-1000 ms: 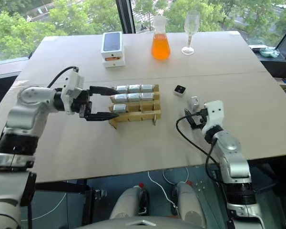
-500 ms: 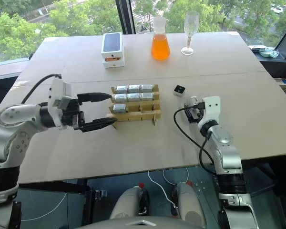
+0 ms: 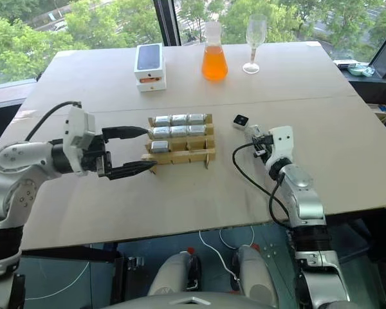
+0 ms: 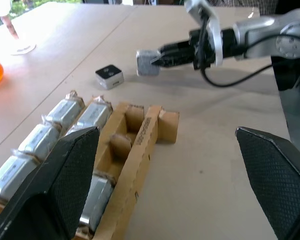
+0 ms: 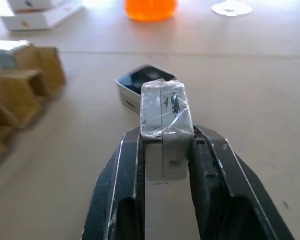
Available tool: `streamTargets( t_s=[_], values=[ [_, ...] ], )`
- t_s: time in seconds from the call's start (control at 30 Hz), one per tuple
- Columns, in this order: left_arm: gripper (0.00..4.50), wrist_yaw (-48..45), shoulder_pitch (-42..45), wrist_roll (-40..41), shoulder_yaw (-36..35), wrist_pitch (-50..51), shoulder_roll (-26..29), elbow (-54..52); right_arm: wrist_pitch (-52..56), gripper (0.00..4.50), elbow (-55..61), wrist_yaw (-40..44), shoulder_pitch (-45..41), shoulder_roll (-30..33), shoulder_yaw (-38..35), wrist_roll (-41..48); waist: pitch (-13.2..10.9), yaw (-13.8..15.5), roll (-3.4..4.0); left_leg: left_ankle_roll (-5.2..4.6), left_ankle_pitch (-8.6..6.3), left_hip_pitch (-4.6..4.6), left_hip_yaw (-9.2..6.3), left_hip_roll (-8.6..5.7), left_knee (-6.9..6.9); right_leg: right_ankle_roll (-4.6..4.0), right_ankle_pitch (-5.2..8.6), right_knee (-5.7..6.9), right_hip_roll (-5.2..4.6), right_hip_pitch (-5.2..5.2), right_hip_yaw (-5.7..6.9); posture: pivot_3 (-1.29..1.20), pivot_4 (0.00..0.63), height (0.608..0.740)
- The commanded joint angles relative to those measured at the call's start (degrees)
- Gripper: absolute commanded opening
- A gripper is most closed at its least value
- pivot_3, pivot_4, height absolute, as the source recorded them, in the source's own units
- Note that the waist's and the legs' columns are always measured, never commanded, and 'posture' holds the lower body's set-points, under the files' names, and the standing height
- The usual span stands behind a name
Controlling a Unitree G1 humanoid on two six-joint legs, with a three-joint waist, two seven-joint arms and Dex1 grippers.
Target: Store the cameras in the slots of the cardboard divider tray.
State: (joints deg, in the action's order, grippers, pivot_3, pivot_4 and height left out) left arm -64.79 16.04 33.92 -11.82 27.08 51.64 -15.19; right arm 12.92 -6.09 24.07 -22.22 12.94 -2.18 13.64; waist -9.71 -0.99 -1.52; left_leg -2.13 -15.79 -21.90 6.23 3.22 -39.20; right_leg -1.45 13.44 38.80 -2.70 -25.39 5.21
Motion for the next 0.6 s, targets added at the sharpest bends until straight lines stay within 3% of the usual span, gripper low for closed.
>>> streamTargets(
  t_s=[0.03,0.13,0.3,0.6],
  values=[
    [4.50,0.4,-1.8,0.3,-4.3,-0.7,1.6,-1.4,-7.1,0.68,-0.7,14.9,-5.3,3.5,3.5,2.1,0.0,-0.1,0.01,0.00,0.00,0.01,0.01,0.01,0.00,0.01,0.01,0.00,0.01,0.00,-0.01,0.00,0.150,0.740],
    [4.50,1.8,-4.9,0.6,-6.9,-0.1,1.6,-3.2,-9.5,0.68,-6.0,28.3,-11.0,5.7,6.8,3.7,0.0,0.0,0.01,-0.02,-0.01,0.01,0.00,0.03,0.04,0.08,0.05,-0.03,0.04,-0.02,0.01,0.00,0.150,0.740],
    [4.50,5.2,-12.5,1.1,-13.2,1.2,0.9,-7.7,-14.8,0.68,-23.8,41.2,-25.1,3.2,10.6,2.2,0.0,-0.1,0.02,-0.02,-0.01,-0.02,0.04,0.06,0.06,-0.04,-0.02,-0.01,0.04,-0.07,-0.01,0.00,0.150,0.740],
    [4.50,11.1,-22.8,3.6,-19.2,3.7,-3.4,-16.0,-25.6,0.68,-48.3,53.7,-40.0,-3.4,11.1,-1.2,-0.1,0.2,0.05,-0.01,-0.01,-0.13,0.05,0.02,0.07,-0.09,-0.03,-0.07,-0.19,-0.10,0.06,0.00,0.150,0.740]
  ],
)
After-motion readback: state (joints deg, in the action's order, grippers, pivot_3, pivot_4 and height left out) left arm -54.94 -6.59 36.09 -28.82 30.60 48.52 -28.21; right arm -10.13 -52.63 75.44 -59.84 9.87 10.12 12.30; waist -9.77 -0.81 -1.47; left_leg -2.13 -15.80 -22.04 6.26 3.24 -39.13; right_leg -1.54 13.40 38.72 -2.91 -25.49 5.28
